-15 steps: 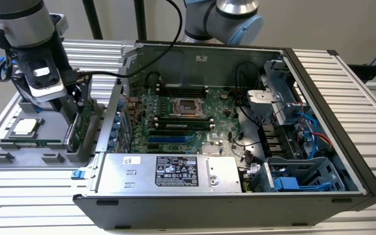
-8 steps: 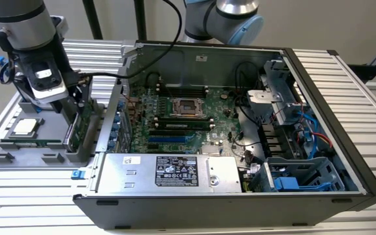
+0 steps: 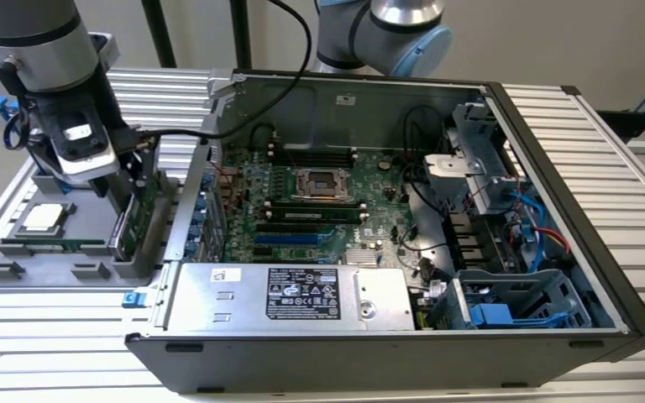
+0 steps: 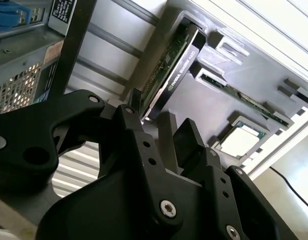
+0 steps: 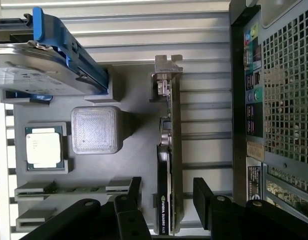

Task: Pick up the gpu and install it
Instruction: 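Pick up the gpu and move the gpu toward the slot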

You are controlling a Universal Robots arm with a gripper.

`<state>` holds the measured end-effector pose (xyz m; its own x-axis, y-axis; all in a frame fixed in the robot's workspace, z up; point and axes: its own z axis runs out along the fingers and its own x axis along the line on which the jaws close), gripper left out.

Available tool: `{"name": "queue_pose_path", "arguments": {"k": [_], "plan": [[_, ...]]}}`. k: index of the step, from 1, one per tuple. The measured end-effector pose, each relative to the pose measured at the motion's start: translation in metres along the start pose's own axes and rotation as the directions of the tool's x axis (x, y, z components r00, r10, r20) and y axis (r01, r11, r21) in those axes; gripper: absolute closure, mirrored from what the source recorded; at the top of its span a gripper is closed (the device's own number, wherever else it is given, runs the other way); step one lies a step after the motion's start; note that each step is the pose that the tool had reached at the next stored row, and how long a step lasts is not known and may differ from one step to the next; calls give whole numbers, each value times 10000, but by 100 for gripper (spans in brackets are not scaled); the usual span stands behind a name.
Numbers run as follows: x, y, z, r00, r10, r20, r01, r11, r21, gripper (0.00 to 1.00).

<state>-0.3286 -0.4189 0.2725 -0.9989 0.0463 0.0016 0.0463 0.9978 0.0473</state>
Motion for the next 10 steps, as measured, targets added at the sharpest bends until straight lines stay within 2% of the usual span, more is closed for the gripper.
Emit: {"name": "queue_pose_path", "arguments": {"k": [10], "plan": [[0,-5,102,10000,-1,0,1,10000,1,0]]}}
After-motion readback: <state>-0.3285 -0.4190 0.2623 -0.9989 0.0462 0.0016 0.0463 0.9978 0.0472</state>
